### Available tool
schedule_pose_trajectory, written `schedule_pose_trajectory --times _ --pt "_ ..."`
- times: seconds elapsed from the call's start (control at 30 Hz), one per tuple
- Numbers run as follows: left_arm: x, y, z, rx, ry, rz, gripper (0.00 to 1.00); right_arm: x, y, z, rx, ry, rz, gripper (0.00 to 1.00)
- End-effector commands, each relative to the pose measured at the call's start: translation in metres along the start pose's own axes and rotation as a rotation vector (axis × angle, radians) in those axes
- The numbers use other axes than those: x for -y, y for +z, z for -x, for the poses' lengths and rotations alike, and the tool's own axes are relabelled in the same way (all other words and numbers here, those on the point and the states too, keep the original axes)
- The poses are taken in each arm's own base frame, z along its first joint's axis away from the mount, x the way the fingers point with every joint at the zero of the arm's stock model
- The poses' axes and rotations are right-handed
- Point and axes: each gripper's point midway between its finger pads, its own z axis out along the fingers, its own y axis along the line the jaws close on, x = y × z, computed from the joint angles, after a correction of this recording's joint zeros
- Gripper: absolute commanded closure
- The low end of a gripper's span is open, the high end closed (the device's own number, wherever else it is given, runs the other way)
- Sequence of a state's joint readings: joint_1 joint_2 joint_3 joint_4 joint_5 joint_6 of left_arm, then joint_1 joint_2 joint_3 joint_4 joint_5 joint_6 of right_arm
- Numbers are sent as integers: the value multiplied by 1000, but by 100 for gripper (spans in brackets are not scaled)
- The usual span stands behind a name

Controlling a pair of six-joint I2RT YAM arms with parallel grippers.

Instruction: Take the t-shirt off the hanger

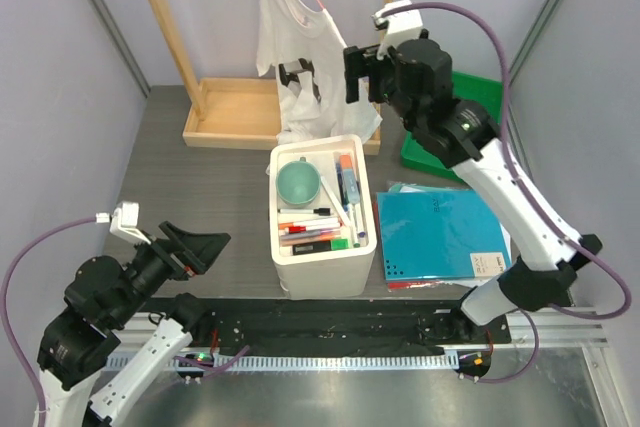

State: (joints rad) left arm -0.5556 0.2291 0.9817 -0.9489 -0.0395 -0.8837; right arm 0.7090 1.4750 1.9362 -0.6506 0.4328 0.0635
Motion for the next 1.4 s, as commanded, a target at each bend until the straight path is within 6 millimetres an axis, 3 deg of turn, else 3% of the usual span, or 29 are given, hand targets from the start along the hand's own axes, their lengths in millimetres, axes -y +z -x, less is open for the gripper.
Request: schedule_pose_trajectory --times 0.0,0.07,0.1,0.13,0.2,0.23,0.33,0.43,0.57,0.63,0.73,0.77,0.8,1.0,1.17,1.37 --pt "8 3 1 -11 -2 -24 0 -11 41 50 222 -167 3 1" --pt "5 5 -3 -28 -6 -7 0 -13 57 54 251 -212 15 1" --pt "4 6 -4 -37 -6 -4 0 -20 78 45 233 -223 32 1" --pt "4 6 -4 -37 -9 -6 0 -21 82 56 260 -214 53 1" --pt "2 8 -6 -41 -20 1 0 -20 111 42 225 -216 35 1" --pt "3 8 -8 -47 -25 -6 0 -20 115 48 236 -213 31 1" --pt "7 7 -12 -63 -43 -34 0 -19 132 39 221 -242 9 10" --pt "13 5 -12 -57 -69 -69 0 -21 141 34 223 -254 26 26" --pt "20 0 -9 -48 -86 -99 0 -20 144 31 218 -224 49 63" --pt "21 -3 -8 -50 -84 -99 0 -20 145 29 214 -206 58 67" --pt "19 -6 -7 -48 -86 -88 0 -19 142 32 218 -183 52 80" --pt "19 -8 -7 -46 -89 -85 0 -18 141 34 222 -175 46 93" --pt "18 -9 -7 -45 -91 -84 0 -17 140 36 226 -166 41 98" --pt "19 -12 -8 -39 -112 -102 0 -15 131 52 262 -119 34 99" --pt "32 -11 -12 -79 -109 -158 0 -17 121 73 311 -65 52 99" --pt "46 -13 0 -81 -63 -167 0 -20 97 103 388 18 98 99"
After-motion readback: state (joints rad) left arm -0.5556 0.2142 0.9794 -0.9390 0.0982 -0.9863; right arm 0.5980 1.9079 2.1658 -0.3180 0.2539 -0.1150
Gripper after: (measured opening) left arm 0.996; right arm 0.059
